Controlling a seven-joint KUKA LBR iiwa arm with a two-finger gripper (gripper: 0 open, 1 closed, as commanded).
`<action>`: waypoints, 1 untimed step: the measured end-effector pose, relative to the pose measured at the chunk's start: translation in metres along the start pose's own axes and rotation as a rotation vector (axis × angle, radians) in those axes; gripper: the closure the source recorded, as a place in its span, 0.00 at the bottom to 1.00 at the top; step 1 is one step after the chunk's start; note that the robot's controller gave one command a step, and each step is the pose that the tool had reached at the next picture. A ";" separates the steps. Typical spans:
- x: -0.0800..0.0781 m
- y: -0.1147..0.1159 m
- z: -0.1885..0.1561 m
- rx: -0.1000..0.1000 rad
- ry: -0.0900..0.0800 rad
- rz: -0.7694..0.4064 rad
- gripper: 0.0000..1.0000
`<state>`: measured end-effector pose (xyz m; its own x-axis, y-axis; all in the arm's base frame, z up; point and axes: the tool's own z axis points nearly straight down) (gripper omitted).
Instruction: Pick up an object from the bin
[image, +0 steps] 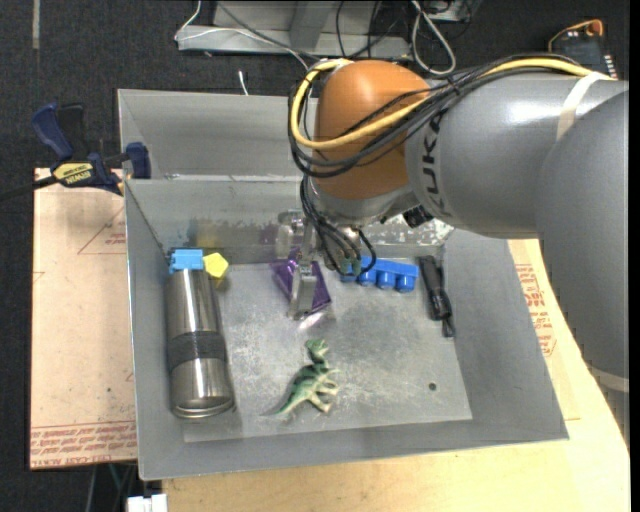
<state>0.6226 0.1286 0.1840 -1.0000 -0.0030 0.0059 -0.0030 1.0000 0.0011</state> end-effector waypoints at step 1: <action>-0.002 -0.001 -0.004 -0.001 -0.007 0.003 0.00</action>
Offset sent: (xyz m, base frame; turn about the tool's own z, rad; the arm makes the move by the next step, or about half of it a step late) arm -0.0092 -0.0836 -0.1140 0.4030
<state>0.6245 0.1279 0.1880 -1.0000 0.0001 -0.0011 0.0001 1.0000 0.0017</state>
